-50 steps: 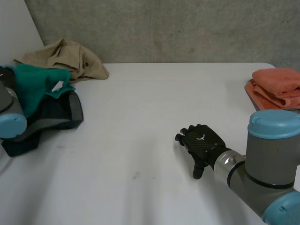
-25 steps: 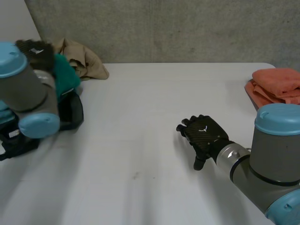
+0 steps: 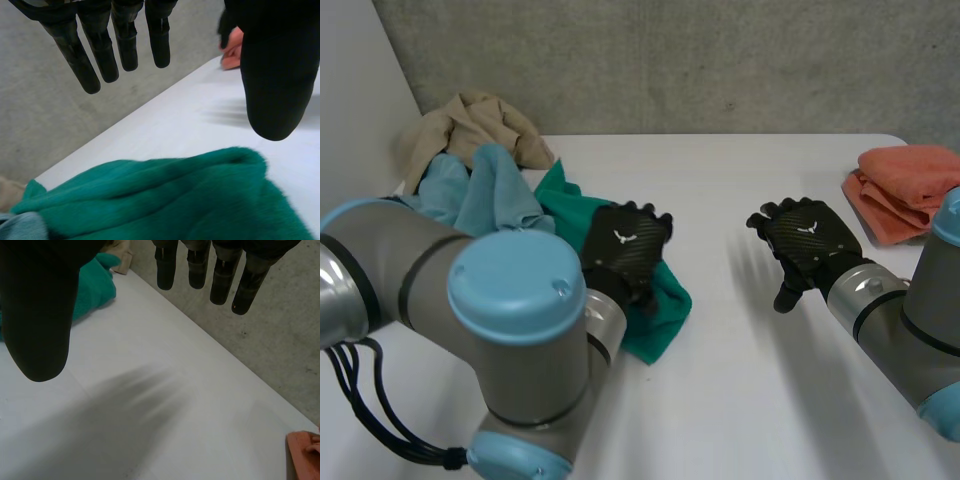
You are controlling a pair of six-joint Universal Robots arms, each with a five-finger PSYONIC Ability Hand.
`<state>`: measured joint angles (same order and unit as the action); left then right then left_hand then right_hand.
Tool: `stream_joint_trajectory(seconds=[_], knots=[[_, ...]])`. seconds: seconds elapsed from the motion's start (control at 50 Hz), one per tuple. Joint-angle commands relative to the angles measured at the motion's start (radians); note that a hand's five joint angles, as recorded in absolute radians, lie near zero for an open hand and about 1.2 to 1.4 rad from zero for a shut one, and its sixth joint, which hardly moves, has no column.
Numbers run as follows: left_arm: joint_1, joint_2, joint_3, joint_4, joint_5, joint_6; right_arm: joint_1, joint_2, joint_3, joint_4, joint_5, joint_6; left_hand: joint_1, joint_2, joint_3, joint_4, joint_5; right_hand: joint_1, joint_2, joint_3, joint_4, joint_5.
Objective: Fold the laundry.
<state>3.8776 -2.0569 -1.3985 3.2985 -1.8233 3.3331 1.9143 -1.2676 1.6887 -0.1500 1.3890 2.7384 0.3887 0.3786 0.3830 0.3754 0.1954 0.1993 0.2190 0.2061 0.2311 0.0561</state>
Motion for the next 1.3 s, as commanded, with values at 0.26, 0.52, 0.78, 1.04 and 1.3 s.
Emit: stream_joint_trajectory(seconds=[0.26,0.52,0.78,1.04,1.3], knots=[[0.410,0.087,-0.030,-0.069,-0.013,0.094,0.064,-0.004,-0.055,0.084,-0.071,0.009,-0.008,0.002,-0.002,0.005,0.011,-0.025,-0.044,-0.032,-0.057,-0.056],[0.556,-0.126,0.111,-0.050,0.010,0.187,0.238,0.197,-0.251,0.104,-0.061,0.067,-0.008,0.002,-0.002,0.005,0.011,-0.025,-0.044,-0.032,-0.057,-0.056],[0.565,-0.281,0.257,-0.043,0.055,0.241,0.325,0.427,-0.455,0.099,0.021,0.021,0.799,0.809,0.805,0.812,0.818,0.029,0.010,0.022,-0.003,-0.002],[0.655,-0.172,0.303,0.147,-0.106,0.333,0.327,0.413,-0.466,0.110,0.016,-0.065,1.008,1.018,1.013,1.021,1.026,1.197,1.177,1.190,1.165,1.166],[0.732,-0.127,0.198,0.256,-0.100,0.459,0.224,0.091,-0.232,0.307,-0.123,-0.193,0.072,0.082,0.078,0.085,0.091,1.197,1.177,1.190,1.165,1.166]])
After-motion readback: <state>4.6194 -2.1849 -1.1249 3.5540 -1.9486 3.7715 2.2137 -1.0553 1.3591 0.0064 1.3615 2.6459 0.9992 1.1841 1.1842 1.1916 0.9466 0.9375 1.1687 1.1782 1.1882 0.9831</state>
